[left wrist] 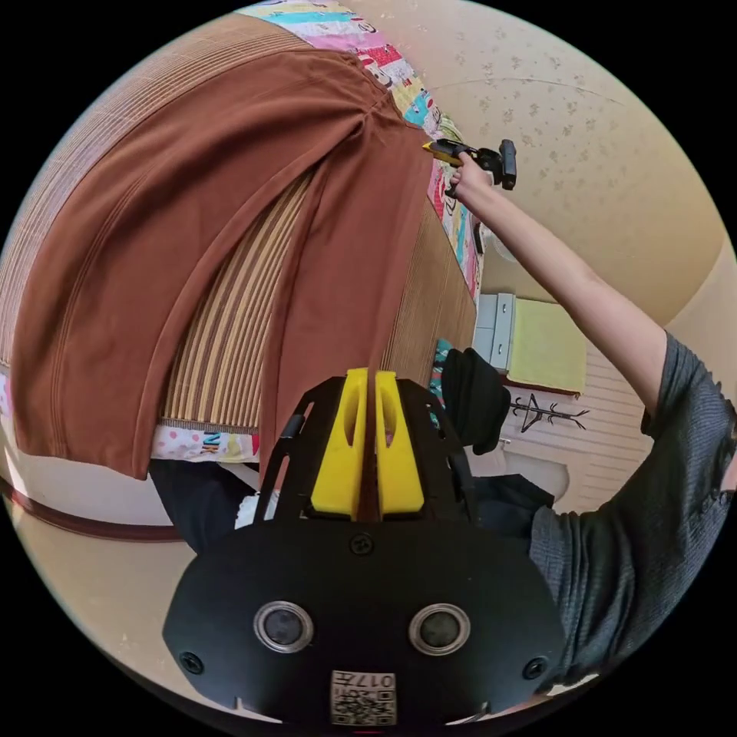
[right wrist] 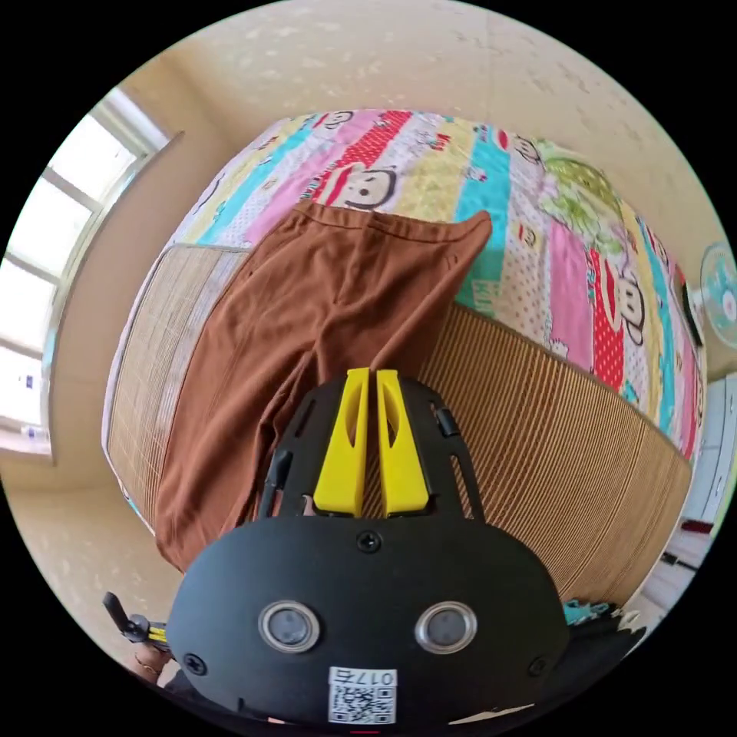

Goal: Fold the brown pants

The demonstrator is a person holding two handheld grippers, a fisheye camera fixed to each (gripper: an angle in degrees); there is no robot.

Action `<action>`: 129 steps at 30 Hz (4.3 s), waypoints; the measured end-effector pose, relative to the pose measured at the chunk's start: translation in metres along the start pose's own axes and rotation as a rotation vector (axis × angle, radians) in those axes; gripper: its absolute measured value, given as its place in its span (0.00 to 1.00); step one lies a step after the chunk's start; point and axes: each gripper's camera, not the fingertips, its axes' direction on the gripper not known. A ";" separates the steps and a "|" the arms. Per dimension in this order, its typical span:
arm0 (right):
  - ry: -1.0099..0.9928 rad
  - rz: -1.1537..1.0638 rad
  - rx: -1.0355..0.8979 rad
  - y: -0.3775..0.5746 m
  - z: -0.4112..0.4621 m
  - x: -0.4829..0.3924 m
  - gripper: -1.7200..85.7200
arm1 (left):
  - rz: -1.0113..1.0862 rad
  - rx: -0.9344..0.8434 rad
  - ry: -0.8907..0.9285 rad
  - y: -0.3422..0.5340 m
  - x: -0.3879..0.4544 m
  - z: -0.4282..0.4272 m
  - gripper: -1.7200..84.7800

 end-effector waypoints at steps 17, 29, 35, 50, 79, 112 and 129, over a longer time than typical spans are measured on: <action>-0.545 -0.028 -0.192 0.078 0.093 -0.106 0.11 | -0.146 0.041 -0.365 0.005 -0.176 -0.183 0.02; -0.933 0.250 -0.500 0.306 0.185 -0.116 0.06 | 0.035 -0.104 -0.364 -0.004 -0.143 -0.197 0.02; -1.136 0.322 -0.305 0.281 0.126 -0.118 0.04 | 0.256 -0.286 -0.193 0.008 -0.119 -0.245 0.01; -0.899 0.400 -0.391 0.227 0.164 -0.077 0.03 | -0.021 -0.302 -0.522 -0.002 -0.143 -0.119 0.11; -0.838 0.362 -0.313 0.118 0.127 -0.088 0.03 | 0.081 -0.152 -0.506 -0.009 -0.064 -0.189 0.01; -0.816 0.351 -0.388 0.059 0.137 -0.113 0.03 | 0.111 -0.142 -0.269 -0.026 -0.059 -0.182 0.02; -0.787 0.419 -0.359 0.043 0.163 -0.062 0.15 | -0.109 0.015 -0.382 -0.082 -0.103 -0.200 0.11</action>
